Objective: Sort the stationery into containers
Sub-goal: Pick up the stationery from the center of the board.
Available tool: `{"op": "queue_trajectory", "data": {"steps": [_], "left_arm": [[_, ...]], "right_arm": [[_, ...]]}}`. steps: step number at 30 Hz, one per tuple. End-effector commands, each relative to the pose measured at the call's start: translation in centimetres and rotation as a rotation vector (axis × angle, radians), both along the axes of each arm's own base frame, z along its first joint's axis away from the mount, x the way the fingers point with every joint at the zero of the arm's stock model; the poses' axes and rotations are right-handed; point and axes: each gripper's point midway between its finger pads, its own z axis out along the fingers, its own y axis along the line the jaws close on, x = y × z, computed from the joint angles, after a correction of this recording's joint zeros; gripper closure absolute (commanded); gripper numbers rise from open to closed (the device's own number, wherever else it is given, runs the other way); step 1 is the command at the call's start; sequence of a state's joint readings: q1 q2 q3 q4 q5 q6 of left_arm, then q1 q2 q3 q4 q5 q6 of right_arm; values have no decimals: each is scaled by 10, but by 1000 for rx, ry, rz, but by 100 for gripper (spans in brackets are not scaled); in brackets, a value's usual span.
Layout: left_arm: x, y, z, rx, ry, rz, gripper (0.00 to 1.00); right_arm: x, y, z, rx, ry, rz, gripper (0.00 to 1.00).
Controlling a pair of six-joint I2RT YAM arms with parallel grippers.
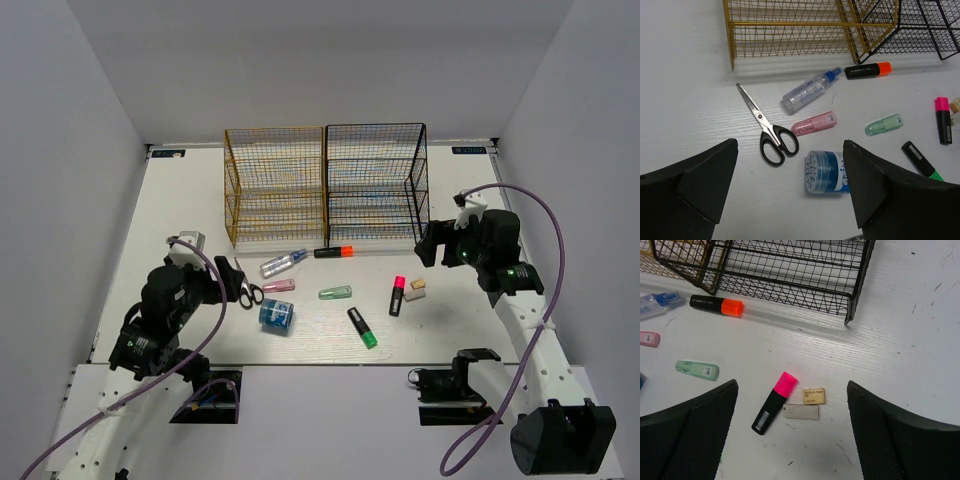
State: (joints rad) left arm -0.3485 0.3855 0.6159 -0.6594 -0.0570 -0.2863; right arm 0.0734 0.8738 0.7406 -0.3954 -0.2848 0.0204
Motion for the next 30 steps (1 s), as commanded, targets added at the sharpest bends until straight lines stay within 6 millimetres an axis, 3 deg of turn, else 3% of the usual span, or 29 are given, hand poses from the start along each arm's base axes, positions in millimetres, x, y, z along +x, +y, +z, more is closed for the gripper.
{"op": "queue_trajectory", "data": {"steps": [1, 11, 13, 14, 15, 16, 17, 18, 20, 22, 23, 24, 25, 26, 27, 28, 29, 30], "left_arm": [[-6, -10, -2, -17, 20, -67, 5], [-9, -20, -8, -33, 60, -119, 0], [-10, -29, -8, -60, 62, -159, 6], [-10, -33, -10, -74, 80, -169, 33], [-8, -37, -10, -87, 89, -181, 58], [-8, -44, -10, -101, 116, -212, 83], [-8, -47, -11, -115, 141, -216, 100], [-8, -50, -17, -114, 179, -226, 100], [-6, -58, -21, -113, 226, -254, 100], [-1, -61, -30, -91, 294, -247, 76], [0, -64, -29, -83, 299, -260, 59], [0, -68, -33, -76, 333, -266, 24], [-3, -78, -37, -64, 362, -301, 8], [0, -77, -36, -46, 359, -283, 0], [0, -77, -43, -31, 394, -263, 0], [-6, -80, -50, -11, 435, -257, 0], [-3, -73, -56, 40, 441, -183, 0], [8, -61, -49, 69, 417, -78, 0]], "right_arm": [[1, 5, 10, 19, -30, 15, 10], [1, 4, 6, 23, -10, 12, 10], [-2, 9, 6, -31, -44, 117, 10], [-16, 10, -1, -61, -1, 178, 10], [-21, 15, 8, -181, -107, 380, 10], [-25, 17, 4, -185, -79, 407, 10], [-21, 8, 10, -192, -51, 341, 10], [-16, -6, 5, -264, -37, 298, 10], [-17, -15, -5, -311, 4, 281, 10], [-23, -7, -13, -283, 3, 330, 10], [-28, 3, -18, -260, -11, 395, 43], [-34, 9, -18, -238, -10, 431, 99], [-35, 14, -14, -195, -6, 431, 100], [-34, 16, -14, -190, -10, 431, 100], [-31, 16, -11, -189, -23, 429, 70], [-29, 15, -12, -187, -15, 414, 22], [-29, 16, -13, -178, -5, 410, 9], [-28, 15, -14, -177, 5, 396, 9]]}}
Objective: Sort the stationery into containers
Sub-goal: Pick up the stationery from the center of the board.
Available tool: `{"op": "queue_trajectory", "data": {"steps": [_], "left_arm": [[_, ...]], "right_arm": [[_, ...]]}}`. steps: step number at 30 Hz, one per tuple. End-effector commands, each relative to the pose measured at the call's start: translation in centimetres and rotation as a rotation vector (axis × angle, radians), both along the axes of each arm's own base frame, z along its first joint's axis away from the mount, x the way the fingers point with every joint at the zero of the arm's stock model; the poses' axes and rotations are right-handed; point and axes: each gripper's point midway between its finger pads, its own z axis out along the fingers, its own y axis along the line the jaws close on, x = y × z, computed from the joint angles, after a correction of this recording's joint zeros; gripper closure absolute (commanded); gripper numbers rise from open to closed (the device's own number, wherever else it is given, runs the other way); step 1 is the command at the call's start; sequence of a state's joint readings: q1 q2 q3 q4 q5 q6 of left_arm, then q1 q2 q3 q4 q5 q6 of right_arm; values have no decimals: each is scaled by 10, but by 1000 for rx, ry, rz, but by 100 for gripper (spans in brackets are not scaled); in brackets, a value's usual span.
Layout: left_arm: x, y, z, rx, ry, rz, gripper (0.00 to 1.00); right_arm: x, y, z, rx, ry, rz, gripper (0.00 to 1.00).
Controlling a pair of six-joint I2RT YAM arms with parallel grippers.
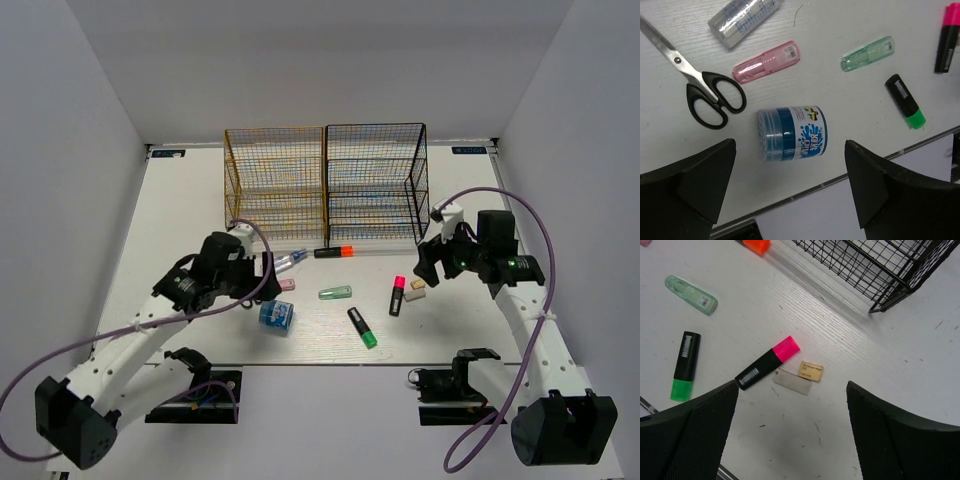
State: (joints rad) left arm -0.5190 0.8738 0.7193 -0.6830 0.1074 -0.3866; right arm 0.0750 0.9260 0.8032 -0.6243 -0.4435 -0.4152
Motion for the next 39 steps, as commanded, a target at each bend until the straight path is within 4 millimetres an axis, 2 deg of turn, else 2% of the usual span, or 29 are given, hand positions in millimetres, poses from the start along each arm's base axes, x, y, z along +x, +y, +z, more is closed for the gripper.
{"op": "queue_trajectory", "data": {"steps": [1, 2, 3, 4, 5, 7, 8, 9, 10, 11, 13, 15, 20, 26, 30, 32, 39], "left_arm": [[4, 14, 2, 83, 68, 245, 0], [15, 14, 19, 36, 59, 374, 0], [10, 10, 17, 59, 77, 351, 0], [11, 6, 18, 71, 70, 348, 3], [7, -16, 15, 85, 46, 256, 5], [18, -10, 20, 237, -59, 194, 11], [9, -7, 10, 356, -45, 101, 14], [9, -3, 6, 414, -32, 89, 14], [11, -10, 15, 400, -37, 57, 12], [8, -10, 13, 429, -34, -1, 8], [-4, -22, 4, 386, 17, -87, 0], [-9, -23, 0, 408, 10, -154, 0], [-9, -7, -8, 471, 30, -72, 0], [-32, -31, -31, 402, 122, -61, 0], [-41, -38, -48, 376, 170, -70, 0], [-41, -45, -50, 344, 171, -75, 0], [-37, -32, -63, 445, 177, -34, 0]], "right_arm": [[2, 8, 0, 36, 15, 14, 9], [3, 8, -1, 37, 28, 9, 9], [3, 7, -3, 38, 39, 0, 9], [3, 8, -4, 44, 47, -5, 17], [3, 8, -3, 45, 52, -11, 20], [-1, 6, -7, 44, 86, -16, 20], [0, 7, -7, 44, 81, -12, 20], [-1, 7, -7, 44, 79, -13, 20], [-1, 7, -8, 42, 79, -10, 20], [-3, 7, -12, 40, 85, -8, 20], [-3, 7, -12, 38, 83, -6, 20], [-1, 6, -10, 36, 76, -9, 19], [-2, 7, -13, 37, 85, -4, 19], [-3, 8, -14, 38, 93, 4, 17], [-3, 8, -15, 40, 95, 6, 17], [-4, 7, -16, 37, 102, 3, 17], [-5, 7, -15, 37, 96, 11, 17]]}}
